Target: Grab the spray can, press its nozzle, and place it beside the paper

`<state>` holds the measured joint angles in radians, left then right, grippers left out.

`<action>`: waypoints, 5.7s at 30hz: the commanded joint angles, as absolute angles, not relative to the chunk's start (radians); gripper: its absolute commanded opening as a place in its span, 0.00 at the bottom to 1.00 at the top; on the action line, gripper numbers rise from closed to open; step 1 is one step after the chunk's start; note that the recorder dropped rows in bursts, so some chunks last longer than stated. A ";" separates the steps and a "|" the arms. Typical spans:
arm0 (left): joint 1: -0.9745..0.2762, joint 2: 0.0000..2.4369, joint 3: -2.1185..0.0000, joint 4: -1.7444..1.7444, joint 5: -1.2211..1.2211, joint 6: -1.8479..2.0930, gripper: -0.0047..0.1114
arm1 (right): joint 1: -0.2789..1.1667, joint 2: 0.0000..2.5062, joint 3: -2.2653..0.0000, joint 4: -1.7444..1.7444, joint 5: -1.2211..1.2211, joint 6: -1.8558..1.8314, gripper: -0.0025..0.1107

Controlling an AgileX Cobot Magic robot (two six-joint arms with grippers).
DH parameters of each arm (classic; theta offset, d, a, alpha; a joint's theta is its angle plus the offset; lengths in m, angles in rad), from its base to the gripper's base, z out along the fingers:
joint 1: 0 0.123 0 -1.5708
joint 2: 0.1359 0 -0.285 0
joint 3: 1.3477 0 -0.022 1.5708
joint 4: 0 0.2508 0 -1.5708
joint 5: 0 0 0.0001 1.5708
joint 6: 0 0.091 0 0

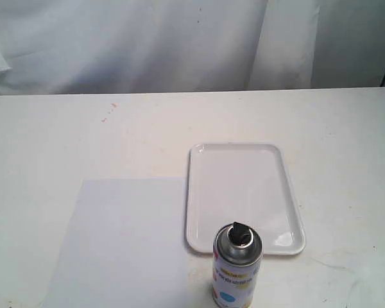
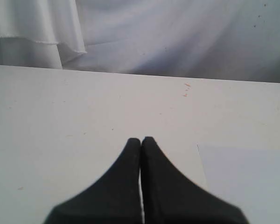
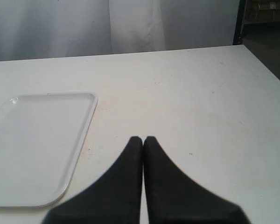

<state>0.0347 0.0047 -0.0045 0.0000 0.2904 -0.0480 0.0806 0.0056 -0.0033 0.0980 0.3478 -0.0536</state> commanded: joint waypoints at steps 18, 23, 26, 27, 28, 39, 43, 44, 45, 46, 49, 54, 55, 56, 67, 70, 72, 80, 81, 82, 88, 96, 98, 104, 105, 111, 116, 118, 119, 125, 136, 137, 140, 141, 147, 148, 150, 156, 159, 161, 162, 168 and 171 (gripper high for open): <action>0.035 0.000 0.000 0.000 0.284 -0.047 0.04 | 0.087 0.000 0.000 0.094 0.314 -0.050 0.02; 0.035 0.000 0.000 0.000 0.284 -0.047 0.04 | 0.087 0.000 0.000 0.094 0.081 -0.050 0.02; 0.035 0.000 0.000 0.000 0.284 -0.047 0.04 | 0.087 0.000 0.000 0.094 0.007 -0.050 0.02; 0.035 0.000 0.000 0.000 0.284 -0.047 0.04 | 0.087 0.000 0.000 0.094 0.007 -0.050 0.02; 0.035 0.000 0.000 0.000 0.284 -0.047 0.04 | 0.087 0.000 0.000 0.094 0.007 -0.050 0.02; 0.035 0.000 0.000 0.000 0.284 -0.047 0.04 | 0.087 0.000 0.000 0.094 -0.128 -0.053 0.02; 0.035 0.000 0.000 0.000 0.284 -0.047 0.04 | 0.087 0.000 0.000 0.097 -0.309 -0.040 0.02; 0.035 0.000 0.000 0.000 0.284 -0.047 0.04 | 0.087 0.000 0.000 0.109 -0.340 -0.024 0.02; 0.035 0.000 0.000 0.000 0.284 -0.047 0.04 | 0.087 0.000 0.000 0.125 -0.350 -0.013 0.02; 0.035 0.000 0.000 0.000 0.284 -0.047 0.04 | 0.087 0.000 0.000 0.141 -0.350 -0.007 0.02; 0.035 0.000 0.000 0.000 0.284 -0.047 0.04 | 0.087 0.000 -0.048 0.159 -0.347 -0.020 0.02; 0.035 0.000 0.000 0.000 0.284 -0.047 0.04 | 0.087 0.082 -0.157 0.159 -0.358 -0.098 0.02; 0.035 0.000 0.000 0.000 0.284 -0.047 0.04 | 0.087 0.111 -0.176 0.159 -0.373 -0.105 0.02; 0.035 0.000 0.000 0.000 0.284 -0.047 0.04 | 0.087 0.144 -0.195 0.159 -0.396 -0.107 0.02; 0.035 0.000 0.000 0.000 0.284 -0.047 0.04 | 0.087 0.607 -0.430 -0.011 -0.525 0.021 0.02; 0.035 0.000 0.000 0.000 0.284 -0.047 0.04 | 0.087 0.733 -0.451 -0.133 -0.634 0.148 0.02; 0.035 0.000 0.000 0.000 0.284 -0.047 0.04 | 0.087 0.818 -0.451 -0.204 -0.703 0.210 0.02; 0.035 0.000 0.000 0.000 0.284 -0.047 0.04 | 0.087 1.041 -0.451 -0.504 -0.714 0.375 0.02; 0.035 0.000 0.000 0.000 0.284 -0.047 0.04 | 0.087 1.059 -0.451 -0.540 -0.705 0.401 0.02; 0.035 0.000 0.000 0.000 0.284 -0.047 0.04 | 0.087 1.075 -0.451 -0.568 -0.700 0.419 0.02; 0.035 0.000 0.000 0.000 0.284 -0.047 0.04 | 0.087 1.157 -0.451 -0.610 -0.687 0.446 0.02; 0.035 0.000 0.000 0.000 0.284 -0.047 0.04 | 0.087 1.218 -0.392 -0.621 -0.708 0.433 0.02; 0.035 0.000 0.000 0.000 0.284 -0.047 0.04 | 0.087 1.239 -0.357 -0.621 -0.769 0.423 0.02; 0.035 0.000 0.000 0.000 0.284 -0.047 0.04 | 0.087 1.293 -0.220 -0.579 -1.101 0.251 0.02; 0.035 0.000 0.000 0.000 0.284 -0.047 0.04 | 0.087 1.302 -0.202 -0.557 -1.131 0.244 0.02; 0.035 0.000 0.000 0.000 0.284 -0.047 0.04 | 0.087 1.359 -0.098 -0.438 -1.157 0.210 0.02; 0.035 0.000 0.000 0.000 0.284 -0.047 0.04 | 0.087 1.375 -0.061 -0.486 -1.147 0.201 0.02; 0.035 0.000 0.000 0.000 0.284 -0.047 0.04 | 0.087 1.375 -0.051 -0.527 -1.142 0.206 0.02; 0.035 0.000 0.000 0.000 0.284 -0.047 0.04 | 0.087 1.375 -0.047 -0.549 -1.140 0.206 0.02; 0.035 0.000 0.000 0.000 0.284 -0.047 0.04 | 0.087 1.425 -0.045 -0.690 -1.097 0.212 0.02; 0.035 0.000 0.000 0.000 0.284 -0.047 0.04 | 0.087 1.542 -0.045 -0.696 -1.148 0.216 0.02; 0.035 0.000 0.000 0.000 0.284 -0.047 0.04 | 0.087 1.571 -0.045 -0.695 -1.174 0.216 0.02; 0.035 0.000 0.000 0.000 0.284 -0.047 0.04 | 0.087 1.612 -0.045 -0.697 -1.172 0.216 0.02; 0.035 0.000 0.000 0.000 0.284 -0.047 0.04 | 0.087 1.625 -0.045 -0.700 -1.172 0.216 0.02; 0.035 0.000 0.000 0.000 0.284 -0.047 0.04 | 0.087 1.661 -0.045 -0.761 -1.172 0.216 0.02; 0.035 0.000 0.000 0.000 0.284 -0.047 0.04 | 0.087 1.662 -0.045 -0.769 -1.172 0.216 0.02; 0.035 0.000 0.000 0.000 0.284 -0.047 0.04 | 0.087 1.666 -0.045 -0.814 -1.166 0.216 0.02; 0.035 0.000 0.000 0.000 0.284 -0.047 0.04 | 0.087 1.666 -0.045 -0.859 -1.192 0.278 0.03; 0.035 0.000 0.000 0.000 0.284 -0.047 0.04 | 0.087 1.666 -0.047 -0.874 -1.221 0.280 0.10; 0.035 0.000 0.000 0.000 0.284 -0.047 0.04 | 0.087 1.666 -0.047 -0.874 -1.221 0.280 0.16; 0.035 0.000 0.000 0.000 0.284 -0.047 0.04 | 0.087 1.666 -0.047 -0.876 -1.221 0.280 0.21; 0.035 0.000 0.000 0.000 0.284 -0.047 0.04 | 0.087 1.637 -0.087 -0.919 -1.221 0.369 0.51; 0.035 0.000 0.000 0.000 0.284 -0.047 0.04 | 0.087 1.608 -0.122 -0.966 -1.221 0.460 0.61</action>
<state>0.0347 0.0047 -0.0045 0.0000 0.2904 -0.0480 0.0806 1.6315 -0.0953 -0.9188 -1.2048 0.3829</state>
